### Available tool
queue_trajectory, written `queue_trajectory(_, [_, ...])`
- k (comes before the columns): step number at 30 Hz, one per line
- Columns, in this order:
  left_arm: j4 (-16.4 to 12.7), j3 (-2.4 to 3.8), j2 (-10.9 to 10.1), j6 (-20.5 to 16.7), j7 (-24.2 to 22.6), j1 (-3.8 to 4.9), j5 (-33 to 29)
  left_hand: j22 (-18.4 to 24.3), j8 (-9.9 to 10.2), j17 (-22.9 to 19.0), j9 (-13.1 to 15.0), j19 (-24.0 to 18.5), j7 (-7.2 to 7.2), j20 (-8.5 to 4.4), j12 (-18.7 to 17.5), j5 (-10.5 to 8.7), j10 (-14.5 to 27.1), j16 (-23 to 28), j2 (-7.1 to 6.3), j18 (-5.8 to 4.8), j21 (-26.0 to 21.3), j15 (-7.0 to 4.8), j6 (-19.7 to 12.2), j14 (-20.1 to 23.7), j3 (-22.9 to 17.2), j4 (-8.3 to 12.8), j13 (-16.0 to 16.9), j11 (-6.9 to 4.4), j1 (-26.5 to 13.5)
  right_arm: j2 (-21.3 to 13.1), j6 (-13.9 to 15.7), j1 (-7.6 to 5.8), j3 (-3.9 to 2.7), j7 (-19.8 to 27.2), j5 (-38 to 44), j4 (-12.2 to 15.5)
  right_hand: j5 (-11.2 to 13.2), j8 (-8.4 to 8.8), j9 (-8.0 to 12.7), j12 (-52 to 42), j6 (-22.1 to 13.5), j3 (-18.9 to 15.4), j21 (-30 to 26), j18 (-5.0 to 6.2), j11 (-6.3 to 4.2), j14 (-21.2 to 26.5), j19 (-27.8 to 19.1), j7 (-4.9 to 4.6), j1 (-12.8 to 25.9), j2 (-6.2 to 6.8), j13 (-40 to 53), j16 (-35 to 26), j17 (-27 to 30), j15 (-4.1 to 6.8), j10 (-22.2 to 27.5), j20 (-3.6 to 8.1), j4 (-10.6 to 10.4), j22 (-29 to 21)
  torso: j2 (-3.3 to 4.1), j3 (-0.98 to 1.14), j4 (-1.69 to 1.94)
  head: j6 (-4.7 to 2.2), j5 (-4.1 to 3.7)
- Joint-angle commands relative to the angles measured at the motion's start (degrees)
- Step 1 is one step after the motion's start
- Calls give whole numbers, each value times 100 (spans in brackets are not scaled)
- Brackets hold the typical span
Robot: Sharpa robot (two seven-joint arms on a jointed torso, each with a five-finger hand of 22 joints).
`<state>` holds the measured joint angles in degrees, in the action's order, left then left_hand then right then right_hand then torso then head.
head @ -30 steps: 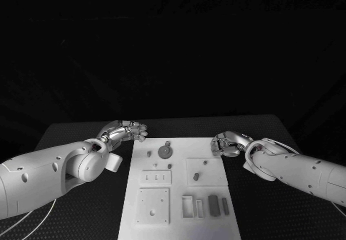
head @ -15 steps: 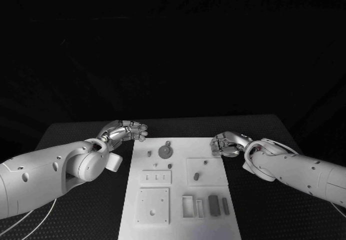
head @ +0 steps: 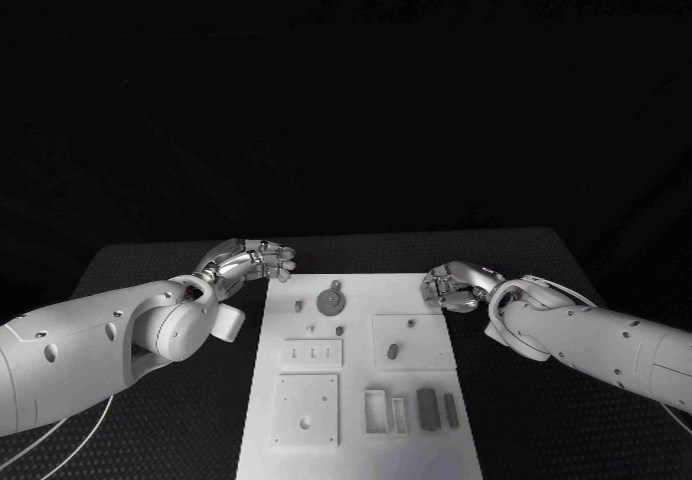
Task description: Assemble the parts on the task board
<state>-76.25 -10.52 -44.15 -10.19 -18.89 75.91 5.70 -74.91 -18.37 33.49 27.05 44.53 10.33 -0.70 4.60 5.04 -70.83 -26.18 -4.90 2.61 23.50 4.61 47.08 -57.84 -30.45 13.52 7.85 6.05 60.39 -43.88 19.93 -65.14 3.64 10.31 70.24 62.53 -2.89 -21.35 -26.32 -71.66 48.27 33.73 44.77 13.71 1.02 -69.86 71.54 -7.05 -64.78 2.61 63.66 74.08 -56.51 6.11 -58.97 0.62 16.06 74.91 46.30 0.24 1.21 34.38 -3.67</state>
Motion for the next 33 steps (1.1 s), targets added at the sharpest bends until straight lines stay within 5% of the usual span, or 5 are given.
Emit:
queue_trajectory(1, [2, 5, 13, 79, -42, 5, 17, -81, 33, 7, 4, -37, 10, -19, -22, -9, 2, 26, -9, -9, 23, 24, -19, 16, -32, 14, 0, 26, -39, 7, 20, 5, -1, -7, 81, 16, 11, -40, -20, 15, 1045, 50, 26, 129, -154, -7, 44, 147, 81, -1, -11, -9, 5, 39, 493, 2, 2, 111, 2, 1, 1, 2, -10])
queue_trajectory(18, [14, 4, 16, 81, -46, 5, 17, -81, 35, 8, 5, -37, 12, -19, -25, -8, 0, 27, -5, -7, 24, 23, -22, 15, -36, 19, 2, 26, -34, -36, 465, 34, -2, -283, 81, 257, 11, -285, -282, -33, 1104, 118, 53, 129, -229, -46, 96, 228, 236, -102, 23, 2, 0, 110, 462, 36, 67, 104, -1, 0, 2, 15, -19])
queue_trajectory(26, [15, 4, 23, 165, -22, 6, 17, -82, -6, 13, 30, -40, -20, -16, -13, -7, -39, 31, 20, -8, 28, 25, 56, 11, -41, 21, 14, 11, -36, -220, 718, 20, -52, -773, 427, 689, 10, -329, -353, -60, 1104, 173, 64, 129, -250, -69, 120, 247, 202, -63, 38, 11, -3, 132, 436, 64, 74, 103, -5, -5, -1, -1, -22])
queue_trajectory(33, [61, 5, 83, 392, 222, 7, 143, -84, -159, 39, 99, -9, -190, -34, 78, -19, -278, 8, 138, -5, 56, 1, 409, -46, -20, -12, 82, -100, -128, -237, 633, -148, -103, -1318, 1027, 1069, 10, -343, -385, -69, 1110, 216, 74, 129, -264, -90, 143, 261, 174, -25, 36, 21, -7, 145, 403, 81, 80, 101, -13, -6, -5, -51, -25])
